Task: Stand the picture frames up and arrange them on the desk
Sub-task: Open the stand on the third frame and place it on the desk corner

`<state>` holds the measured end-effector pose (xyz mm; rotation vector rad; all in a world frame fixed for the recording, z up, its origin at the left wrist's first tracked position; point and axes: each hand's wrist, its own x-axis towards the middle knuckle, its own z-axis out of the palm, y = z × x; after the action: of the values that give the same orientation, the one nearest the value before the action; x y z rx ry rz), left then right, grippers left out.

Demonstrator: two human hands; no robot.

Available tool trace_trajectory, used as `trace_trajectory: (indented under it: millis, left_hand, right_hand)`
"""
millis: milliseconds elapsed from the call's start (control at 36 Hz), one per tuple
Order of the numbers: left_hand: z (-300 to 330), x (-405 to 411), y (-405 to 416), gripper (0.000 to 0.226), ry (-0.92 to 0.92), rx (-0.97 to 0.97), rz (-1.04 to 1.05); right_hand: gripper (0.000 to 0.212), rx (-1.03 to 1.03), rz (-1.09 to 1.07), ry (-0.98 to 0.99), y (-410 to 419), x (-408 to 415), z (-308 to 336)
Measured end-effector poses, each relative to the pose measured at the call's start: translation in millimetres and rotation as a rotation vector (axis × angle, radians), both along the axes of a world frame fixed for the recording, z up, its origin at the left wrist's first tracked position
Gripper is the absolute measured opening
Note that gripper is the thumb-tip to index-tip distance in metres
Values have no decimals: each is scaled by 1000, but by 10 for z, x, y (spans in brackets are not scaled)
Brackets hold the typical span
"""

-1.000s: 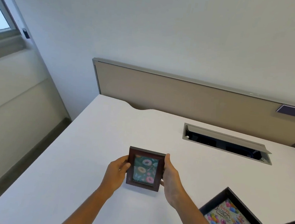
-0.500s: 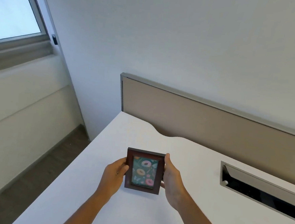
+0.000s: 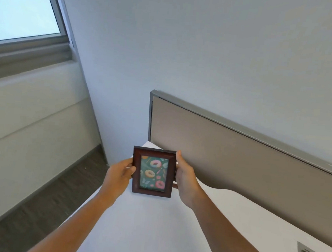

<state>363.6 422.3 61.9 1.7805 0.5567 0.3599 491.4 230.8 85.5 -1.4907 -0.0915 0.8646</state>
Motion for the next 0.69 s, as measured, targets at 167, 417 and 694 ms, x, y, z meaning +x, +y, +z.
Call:
trace_trajectory:
  millis: [167,417,694]
  left_hand:
    - [-93,356,237,19,53,11,89]
    - [-186,512,382,25,109,-6,149]
    - [-209,559,420,29,129,-59,155]
  right_hand:
    - [88,-9,15,20,298,323,-115]
    - [84,-49,36,15,548,556,-264]
    - [87,-59,21,18,631,665,-414]
